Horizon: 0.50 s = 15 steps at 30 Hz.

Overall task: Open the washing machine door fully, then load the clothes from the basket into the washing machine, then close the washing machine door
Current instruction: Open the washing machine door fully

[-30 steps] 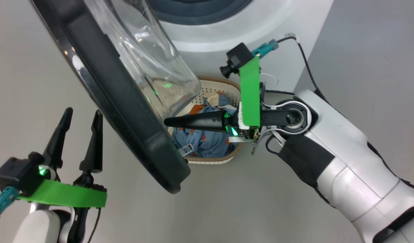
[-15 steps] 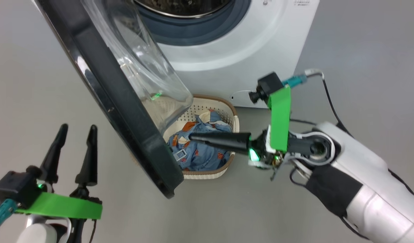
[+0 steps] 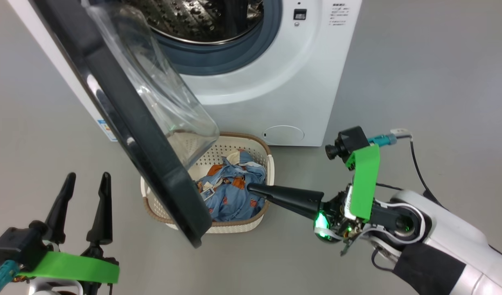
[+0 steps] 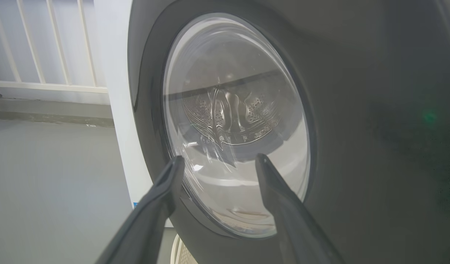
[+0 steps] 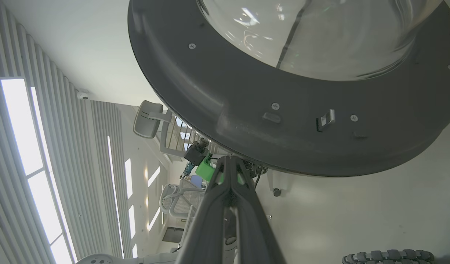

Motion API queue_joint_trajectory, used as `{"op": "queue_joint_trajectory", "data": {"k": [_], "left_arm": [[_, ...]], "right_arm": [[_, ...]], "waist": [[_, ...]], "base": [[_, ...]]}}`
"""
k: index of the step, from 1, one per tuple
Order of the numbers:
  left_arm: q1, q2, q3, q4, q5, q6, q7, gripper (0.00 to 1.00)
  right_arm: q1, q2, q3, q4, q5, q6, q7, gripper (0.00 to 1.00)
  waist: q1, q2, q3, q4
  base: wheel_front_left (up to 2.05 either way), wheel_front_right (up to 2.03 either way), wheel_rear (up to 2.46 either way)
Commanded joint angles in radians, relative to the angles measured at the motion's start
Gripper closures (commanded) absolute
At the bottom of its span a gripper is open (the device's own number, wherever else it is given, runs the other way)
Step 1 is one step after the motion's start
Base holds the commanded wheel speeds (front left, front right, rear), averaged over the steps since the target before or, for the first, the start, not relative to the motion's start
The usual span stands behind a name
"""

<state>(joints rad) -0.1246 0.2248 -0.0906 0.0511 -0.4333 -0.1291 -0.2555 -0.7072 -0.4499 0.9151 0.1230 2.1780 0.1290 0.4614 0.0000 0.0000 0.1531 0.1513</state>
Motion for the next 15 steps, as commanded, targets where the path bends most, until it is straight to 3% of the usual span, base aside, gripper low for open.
{"op": "queue_joint_trajectory", "data": {"k": [1, 4, 5, 6, 7, 8, 15], "left_arm": [[-0.008, 0.019, 0.043, -0.021, 0.015, -0.002, -0.006, 0.00], [-0.001, 0.015, 0.050, -0.023, 0.016, -0.002, -0.006, 0.00], [0.000, 0.014, 0.051, -0.023, 0.017, -0.002, -0.006, 0.00], [0.000, 0.014, 0.051, -0.023, 0.017, -0.002, -0.006, 0.00], [0.002, 0.013, 0.052, -0.024, 0.018, -0.002, -0.006, 0.00], [0.005, 0.011, 0.054, -0.023, 0.020, -0.002, -0.006, 0.00], [0.010, 0.007, 0.059, -0.021, 0.015, -0.002, -0.006, 0.00]], "right_arm": [[0.037, -0.007, -0.006, -0.040, 0.008, 0.002, -0.026, 1.00], [0.059, -0.018, -0.009, -0.064, 0.003, 0.002, -0.057, 1.00], [0.065, -0.021, -0.012, -0.070, -0.003, 0.002, -0.070, 0.93], [0.065, -0.021, -0.012, -0.070, -0.003, 0.002, -0.070, 0.93], [0.071, -0.022, -0.015, -0.075, -0.010, 0.002, -0.081, 0.70], [0.082, -0.022, -0.030, -0.082, -0.031, 0.002, -0.114, 0.00], [0.118, -0.009, -0.078, -0.098, -0.125, 0.002, -0.216, 0.00]], "waist": [[0.0000, 0.0000, -0.012, -0.013], [0.0000, 0.0000, -0.017, -0.023], [0.0000, 0.0000, -0.018, -0.026], [0.0000, 0.0000, -0.018, -0.026], [0.0000, 0.0000, -0.020, -0.028], [0.0000, 0.0000, -0.025, -0.033], [0.0000, 0.0000, -0.032, -0.048]], "base": [[0.00, 0.00, 0.00], [0.00, 0.00, 0.00], [0.00, 0.00, 0.00], [0.00, 0.00, 0.00], [0.00, 0.00, 0.00], [0.00, 0.00, 0.00], [0.00, 0.00, 0.00]]}}
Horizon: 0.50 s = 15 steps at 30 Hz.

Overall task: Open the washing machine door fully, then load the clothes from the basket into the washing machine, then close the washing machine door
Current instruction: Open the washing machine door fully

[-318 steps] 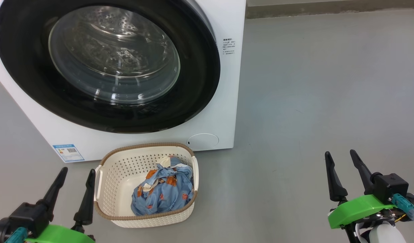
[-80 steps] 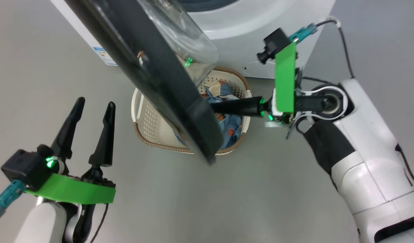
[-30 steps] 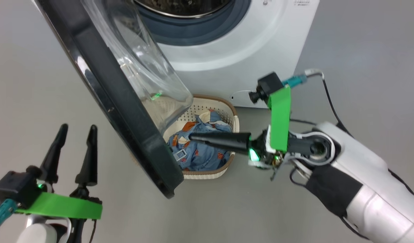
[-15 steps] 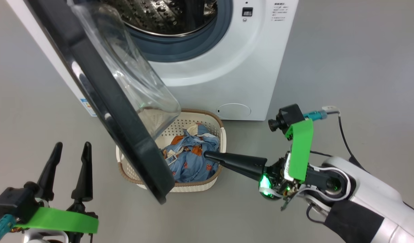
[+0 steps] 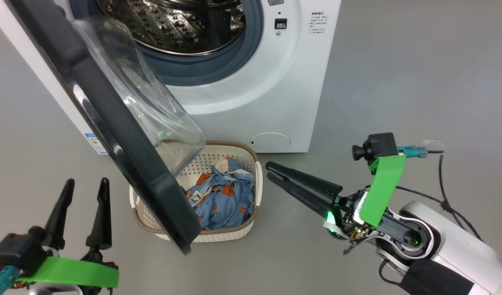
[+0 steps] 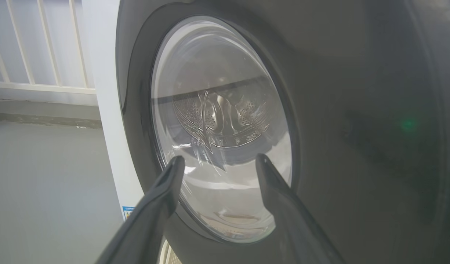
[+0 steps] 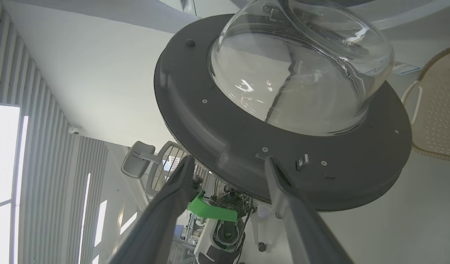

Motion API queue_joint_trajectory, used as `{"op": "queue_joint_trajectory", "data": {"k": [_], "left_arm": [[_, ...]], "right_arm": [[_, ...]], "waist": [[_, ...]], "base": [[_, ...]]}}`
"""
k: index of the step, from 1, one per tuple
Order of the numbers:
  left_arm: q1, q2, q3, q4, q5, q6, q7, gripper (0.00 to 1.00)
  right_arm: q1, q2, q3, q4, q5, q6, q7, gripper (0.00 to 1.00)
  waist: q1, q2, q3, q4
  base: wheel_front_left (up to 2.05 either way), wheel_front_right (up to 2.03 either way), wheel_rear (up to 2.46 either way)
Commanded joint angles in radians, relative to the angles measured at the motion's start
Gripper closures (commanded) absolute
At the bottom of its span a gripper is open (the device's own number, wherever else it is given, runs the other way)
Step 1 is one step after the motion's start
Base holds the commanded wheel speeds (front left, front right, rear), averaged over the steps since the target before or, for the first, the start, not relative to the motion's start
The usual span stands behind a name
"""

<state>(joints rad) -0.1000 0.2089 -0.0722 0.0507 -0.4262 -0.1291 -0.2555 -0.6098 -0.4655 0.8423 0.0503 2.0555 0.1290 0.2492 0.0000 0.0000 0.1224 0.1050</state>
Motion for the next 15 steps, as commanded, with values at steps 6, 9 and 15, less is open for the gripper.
{"op": "queue_joint_trajectory", "data": {"k": [6, 9, 15], "left_arm": [[-0.013, 0.019, 0.043, -0.021, 0.007, -0.002, -0.006, 0.00], [-0.014, 0.019, 0.045, -0.021, 0.005, -0.002, -0.006, 0.00], [-0.017, 0.021, 0.041, -0.022, 0.002, -0.002, -0.006, 0.00]], "right_arm": [[0.041, 0.011, -0.025, -0.016, -0.158, 0.002, -0.104, 0.00], [0.040, 0.016, -0.030, 0.011, -0.267, 0.002, -0.184, 0.00], [0.007, 0.036, -0.026, 0.157, -0.515, 0.002, -0.399, 0.00]], "waist": [[0.0000, 0.0000, -0.004, -0.012], [0.0000, 0.0000, -0.003, -0.017], [0.0000, 0.0000, -0.001, -0.022]], "base": [[0.00, 0.00, 0.00], [0.00, 0.00, 0.00], [0.00, 0.00, 0.00]]}}
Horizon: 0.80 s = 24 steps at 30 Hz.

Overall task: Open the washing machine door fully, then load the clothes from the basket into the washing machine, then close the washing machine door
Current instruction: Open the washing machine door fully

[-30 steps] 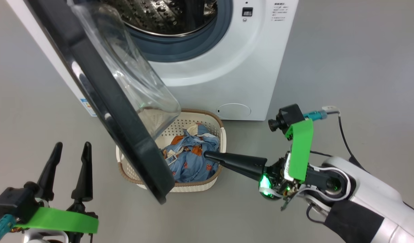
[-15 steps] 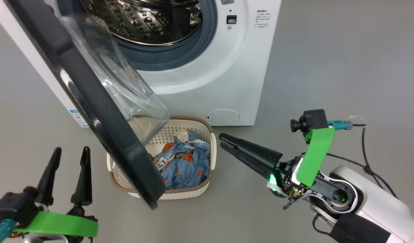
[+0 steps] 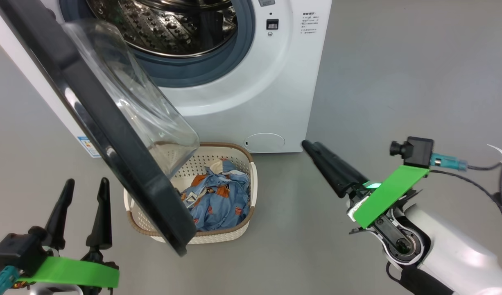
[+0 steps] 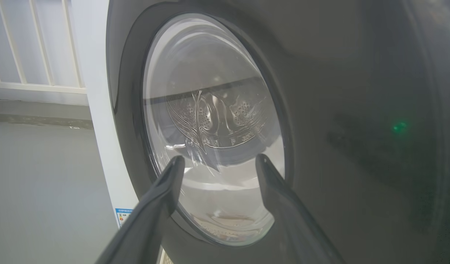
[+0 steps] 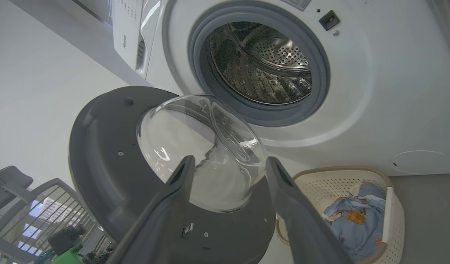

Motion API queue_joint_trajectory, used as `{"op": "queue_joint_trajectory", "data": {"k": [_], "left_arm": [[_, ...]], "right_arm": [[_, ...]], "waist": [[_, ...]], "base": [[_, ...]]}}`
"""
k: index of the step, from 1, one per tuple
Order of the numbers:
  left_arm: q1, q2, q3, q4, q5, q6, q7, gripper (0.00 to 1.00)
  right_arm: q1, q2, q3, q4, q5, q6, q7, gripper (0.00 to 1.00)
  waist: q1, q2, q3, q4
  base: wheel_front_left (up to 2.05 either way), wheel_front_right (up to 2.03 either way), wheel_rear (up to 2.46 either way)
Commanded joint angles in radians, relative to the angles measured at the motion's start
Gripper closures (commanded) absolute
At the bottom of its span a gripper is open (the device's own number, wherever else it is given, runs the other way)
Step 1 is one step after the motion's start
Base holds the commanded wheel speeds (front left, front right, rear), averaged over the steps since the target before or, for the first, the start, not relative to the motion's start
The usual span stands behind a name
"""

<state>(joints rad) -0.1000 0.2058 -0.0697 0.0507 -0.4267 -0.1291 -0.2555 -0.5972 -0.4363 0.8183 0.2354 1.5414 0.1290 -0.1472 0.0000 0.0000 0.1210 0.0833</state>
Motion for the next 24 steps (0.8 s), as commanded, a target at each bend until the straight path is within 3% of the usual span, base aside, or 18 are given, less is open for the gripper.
{"op": "queue_joint_trajectory", "data": {"k": [1, 7, 11, 17, 19, 24], "left_arm": [[-0.017, 0.025, 0.035, -0.020, 0.000, -0.002, -0.006, 0.00], [-0.018, 0.027, 0.029, -0.014, -0.006, -0.002, -0.006, 0.00], [-0.019, 0.026, 0.030, -0.015, -0.005, -0.002, -0.006, 0.00], [-0.018, 0.025, 0.030, -0.015, -0.004, -0.002, -0.006, 0.00], [-0.019, 0.025, 0.029, -0.014, -0.005, -0.002, -0.006, 0.00], [-0.022, 0.026, 0.028, -0.013, -0.003, -0.002, -0.006, 0.00]], "right_arm": [[-0.014, 0.012, -0.002, 0.006, -0.040, 0.002, -0.035, 0.00], [-0.055, 0.067, -0.056, 0.178, -0.290, 0.002, -0.111, 0.00], [-0.054, 0.128, -0.227, 0.232, -0.546, 0.002, -0.114, 0.00], [0.056, 0.258, -0.527, 0.174, -0.998, 0.002, -0.114, 0.00], [0.102, 0.309, -0.610, 0.131, -1.102, 0.002, -0.114, 0.00], [0.179, 0.358, -0.698, 0.055, -1.257, 0.002, -0.114, 0.00]], "waist": [[0.0000, 0.0000, 0.000, -0.001], [0.0000, 0.0000, -0.001, -0.001], [0.0000, 0.0000, 0.000, -0.001], [0.0000, 0.0000, 0.002, 0.001], [0.0000, 0.0000, 0.003, 0.000], [0.0000, 0.0000, 0.003, -0.003]], "base": [[0.00, 0.00, 0.00], [0.00, 0.00, 0.00], [0.00, 0.00, 0.00], [0.00, 0.00, 0.00], [0.00, 0.00, 0.00], [0.00, 0.00, 0.00]]}}
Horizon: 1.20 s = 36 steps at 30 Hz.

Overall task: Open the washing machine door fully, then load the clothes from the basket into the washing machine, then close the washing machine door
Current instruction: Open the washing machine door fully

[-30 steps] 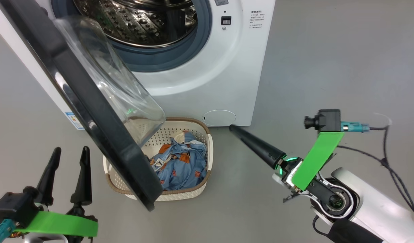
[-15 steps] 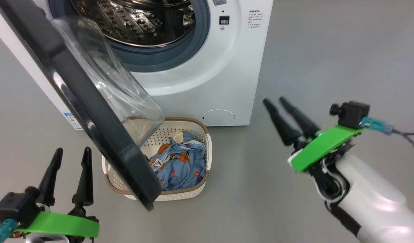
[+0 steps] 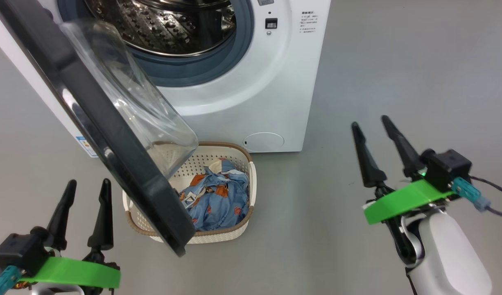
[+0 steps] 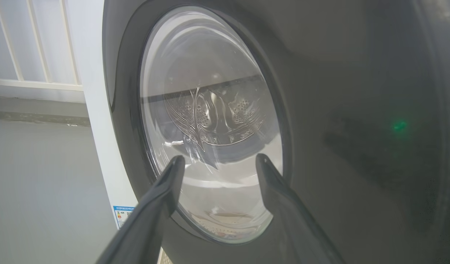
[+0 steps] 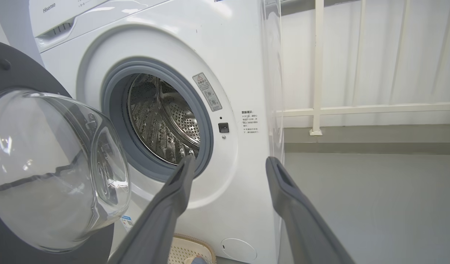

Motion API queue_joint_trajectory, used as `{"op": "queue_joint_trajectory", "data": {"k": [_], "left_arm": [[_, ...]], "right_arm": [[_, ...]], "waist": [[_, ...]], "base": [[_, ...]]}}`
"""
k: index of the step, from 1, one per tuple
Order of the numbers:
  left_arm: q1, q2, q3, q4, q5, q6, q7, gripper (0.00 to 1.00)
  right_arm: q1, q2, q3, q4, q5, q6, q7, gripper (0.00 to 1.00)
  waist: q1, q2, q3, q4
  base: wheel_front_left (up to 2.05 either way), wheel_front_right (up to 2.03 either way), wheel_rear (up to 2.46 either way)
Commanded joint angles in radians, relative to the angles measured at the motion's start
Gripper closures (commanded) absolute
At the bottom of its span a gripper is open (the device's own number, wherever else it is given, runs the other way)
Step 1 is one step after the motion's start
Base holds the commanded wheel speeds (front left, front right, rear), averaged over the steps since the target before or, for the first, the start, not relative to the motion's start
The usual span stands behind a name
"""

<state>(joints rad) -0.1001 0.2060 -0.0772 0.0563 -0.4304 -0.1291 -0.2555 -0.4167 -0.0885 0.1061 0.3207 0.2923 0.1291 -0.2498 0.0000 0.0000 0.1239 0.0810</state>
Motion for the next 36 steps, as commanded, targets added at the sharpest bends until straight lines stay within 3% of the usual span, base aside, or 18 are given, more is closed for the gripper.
{"op": "queue_joint_trajectory", "data": {"k": [1, 9, 22, 36], "left_arm": [[-0.022, 0.025, 0.036, -0.018, 0.002, -0.002, -0.006, 0.00], [-0.013, 0.020, 0.043, -0.016, 0.008, -0.002, -0.006, 0.00], [0.024, 0.006, 0.057, -0.002, 0.023, -0.002, -0.006, 0.00], [0.075, -0.013, 0.078, 0.021, 0.056, -0.002, -0.006, 0.00]], "right_arm": [[0.016, 0.018, -0.005, -0.048, -0.033, 0.002, -0.012, 0.00], [0.150, 0.037, -0.051, -0.123, -0.144, 0.002, -0.012, 0.00], [0.337, 0.038, -0.117, -0.225, -0.183, 0.002, -0.012, 0.00], [0.413, 0.038, -0.142, -0.258, -0.247, 0.002, -0.012, 0.00]], "waist": [[0.0000, 0.0000, -0.001, -0.002], [0.0000, 0.0000, -0.012, -0.017], [0.0000, 0.0000, -0.040, -0.028], [0.0000, 0.0000, -0.078, -0.029]], "base": [[0.00, 0.00, 0.00], [0.00, 0.00, 0.00], [0.00, 0.00, 0.00], [0.00, 0.00, 0.00]]}}
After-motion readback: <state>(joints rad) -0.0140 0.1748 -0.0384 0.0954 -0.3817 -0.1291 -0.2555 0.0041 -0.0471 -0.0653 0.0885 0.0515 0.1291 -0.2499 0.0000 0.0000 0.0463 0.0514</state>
